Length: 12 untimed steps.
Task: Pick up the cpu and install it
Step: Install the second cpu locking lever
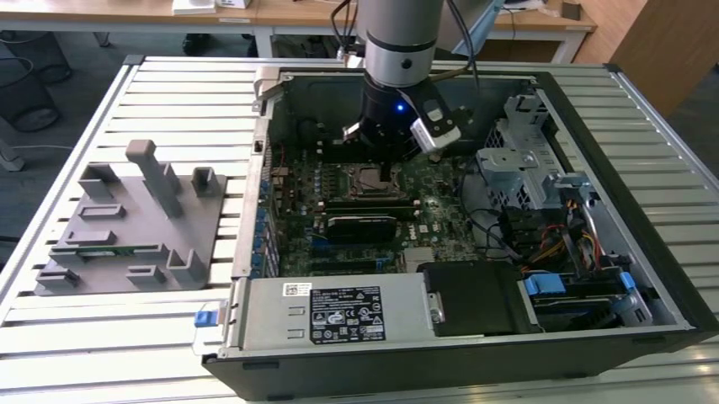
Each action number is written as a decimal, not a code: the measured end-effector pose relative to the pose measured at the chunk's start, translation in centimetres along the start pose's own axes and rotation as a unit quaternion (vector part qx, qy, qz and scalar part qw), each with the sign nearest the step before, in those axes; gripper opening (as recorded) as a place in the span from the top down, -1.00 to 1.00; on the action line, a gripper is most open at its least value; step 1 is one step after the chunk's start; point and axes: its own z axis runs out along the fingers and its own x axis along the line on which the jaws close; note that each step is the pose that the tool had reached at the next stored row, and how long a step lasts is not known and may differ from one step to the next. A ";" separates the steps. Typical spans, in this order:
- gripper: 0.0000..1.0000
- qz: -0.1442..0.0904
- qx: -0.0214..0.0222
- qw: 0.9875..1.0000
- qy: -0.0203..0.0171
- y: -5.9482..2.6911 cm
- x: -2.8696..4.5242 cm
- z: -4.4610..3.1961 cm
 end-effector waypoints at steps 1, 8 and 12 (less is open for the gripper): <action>0.79 0.000 0.000 1.000 0.001 -0.09 0.00 0.00; 0.79 0.000 0.000 1.000 0.001 -0.42 0.02 0.02; 0.79 0.000 0.000 1.000 0.001 -0.69 0.03 0.03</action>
